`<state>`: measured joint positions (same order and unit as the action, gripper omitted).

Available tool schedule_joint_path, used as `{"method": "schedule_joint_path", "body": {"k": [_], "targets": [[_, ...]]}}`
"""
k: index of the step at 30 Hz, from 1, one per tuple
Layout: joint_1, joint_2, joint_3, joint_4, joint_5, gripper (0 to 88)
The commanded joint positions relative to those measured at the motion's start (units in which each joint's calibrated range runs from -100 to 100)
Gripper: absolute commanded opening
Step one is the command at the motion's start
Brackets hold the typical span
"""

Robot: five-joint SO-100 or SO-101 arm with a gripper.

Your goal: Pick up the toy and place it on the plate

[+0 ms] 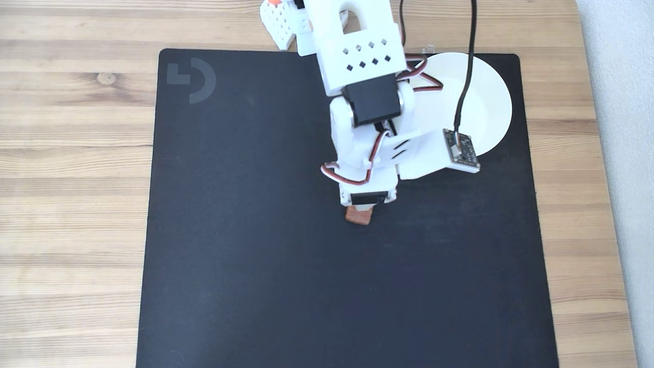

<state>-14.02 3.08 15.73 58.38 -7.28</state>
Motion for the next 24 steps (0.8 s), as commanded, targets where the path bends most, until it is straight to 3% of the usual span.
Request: {"method": "schedule_joint_path", "body": {"k": [1, 6, 12, 24], "targets": [[0.6, -0.2, -0.1, -0.3, -0.1, 2.3], [1.3, -0.2, 0.0, 0.4, -0.1, 5.9], [1.3, -0.1, 0.0, 0.2, -0.1, 23.1], [1.3, -0.1, -0.1, -0.4, -0.1, 24.8]]}}
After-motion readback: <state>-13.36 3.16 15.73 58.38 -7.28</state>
